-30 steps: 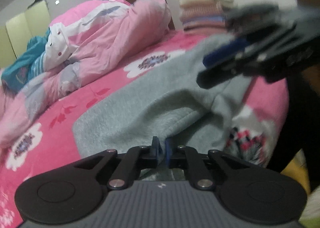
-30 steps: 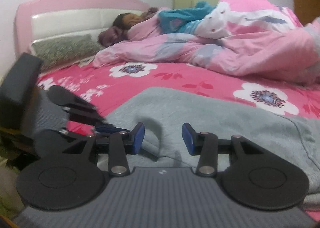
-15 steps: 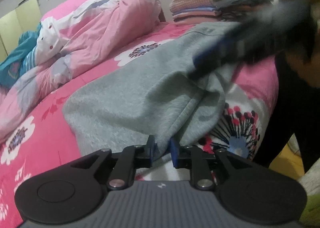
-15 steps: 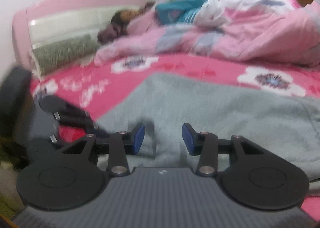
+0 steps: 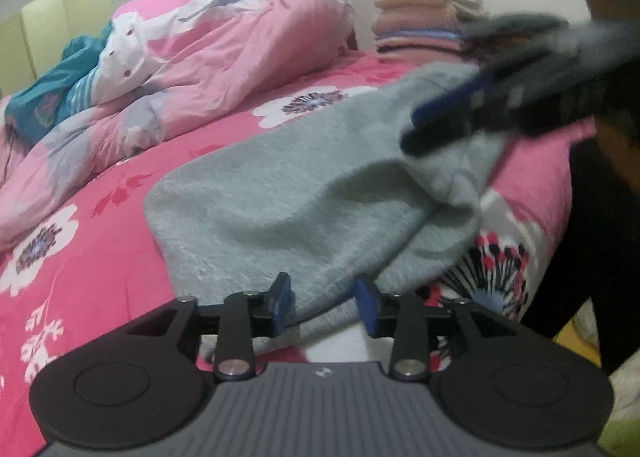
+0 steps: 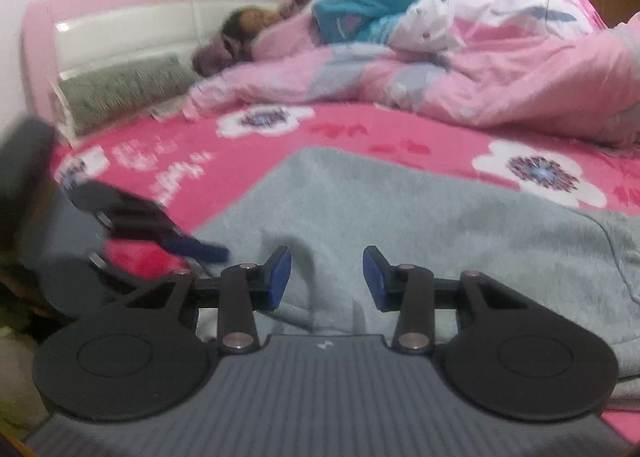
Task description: Fold clothes
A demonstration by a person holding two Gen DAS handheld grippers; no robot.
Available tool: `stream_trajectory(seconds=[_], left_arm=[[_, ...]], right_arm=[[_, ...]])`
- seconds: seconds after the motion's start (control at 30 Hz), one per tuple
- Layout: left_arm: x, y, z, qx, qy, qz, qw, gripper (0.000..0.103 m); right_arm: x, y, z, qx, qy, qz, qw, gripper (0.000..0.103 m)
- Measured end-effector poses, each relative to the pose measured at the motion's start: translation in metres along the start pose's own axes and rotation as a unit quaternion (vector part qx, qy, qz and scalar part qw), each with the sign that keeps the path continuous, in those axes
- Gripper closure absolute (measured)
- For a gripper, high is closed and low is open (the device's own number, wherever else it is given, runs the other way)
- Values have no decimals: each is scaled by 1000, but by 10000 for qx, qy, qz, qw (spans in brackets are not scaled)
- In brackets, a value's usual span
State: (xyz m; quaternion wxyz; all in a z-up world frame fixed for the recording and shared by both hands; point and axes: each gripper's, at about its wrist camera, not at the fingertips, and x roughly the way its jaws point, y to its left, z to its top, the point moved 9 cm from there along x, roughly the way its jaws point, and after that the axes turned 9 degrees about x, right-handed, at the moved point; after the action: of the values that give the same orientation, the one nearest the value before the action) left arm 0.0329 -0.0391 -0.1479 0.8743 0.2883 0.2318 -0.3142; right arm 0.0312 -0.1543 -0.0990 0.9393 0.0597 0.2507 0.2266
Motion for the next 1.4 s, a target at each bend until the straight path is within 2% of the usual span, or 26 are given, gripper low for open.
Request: stream_trajectory(seconds=[0.03,0.13,0.2,0.27,0.4,0.53,0.7,0.9,1.03,1.23,1.4], left_arm=[[0,-3,0,51,-20,-3,10000,56],[2,-3,1,-9,-83,-10,10000,56],[5,-1,3,-114,-93,-6,9999,65],[5,2,7,-213,-110,13,9997,88],[-1,11,18,-440,-291,97,9986,95],[-7,23,29,-755,-489,105,9959,96],[-11,30,34,-1061,-676,95,9920,96],[-15,34,37,-1204,-830,52,9892,96],[-18,34,38,-1236,-911,13,9881,96],[-13,26,30,-1174,-779,-46,9900,97],[-7,21,16,-1097,-607,-40,9921,97]], right_arm=[[-6,1,1,61,-47,106,9999,64],[-20,0,-8,322,44,301,9990,64],[-21,-5,-24,630,276,318,9971,67],[-16,-10,-42,982,502,269,9935,80],[-4,-18,-71,1530,783,144,9850,90],[5,-18,-65,1492,452,38,9878,94],[-1,-11,-41,1528,-238,512,9866,94],[18,-5,-31,1574,-361,773,9838,94],[39,-19,-25,1995,-371,596,9774,93],[71,-38,-31,2453,-457,-196,9682,97],[64,-27,-37,1937,-519,-473,9785,94]])
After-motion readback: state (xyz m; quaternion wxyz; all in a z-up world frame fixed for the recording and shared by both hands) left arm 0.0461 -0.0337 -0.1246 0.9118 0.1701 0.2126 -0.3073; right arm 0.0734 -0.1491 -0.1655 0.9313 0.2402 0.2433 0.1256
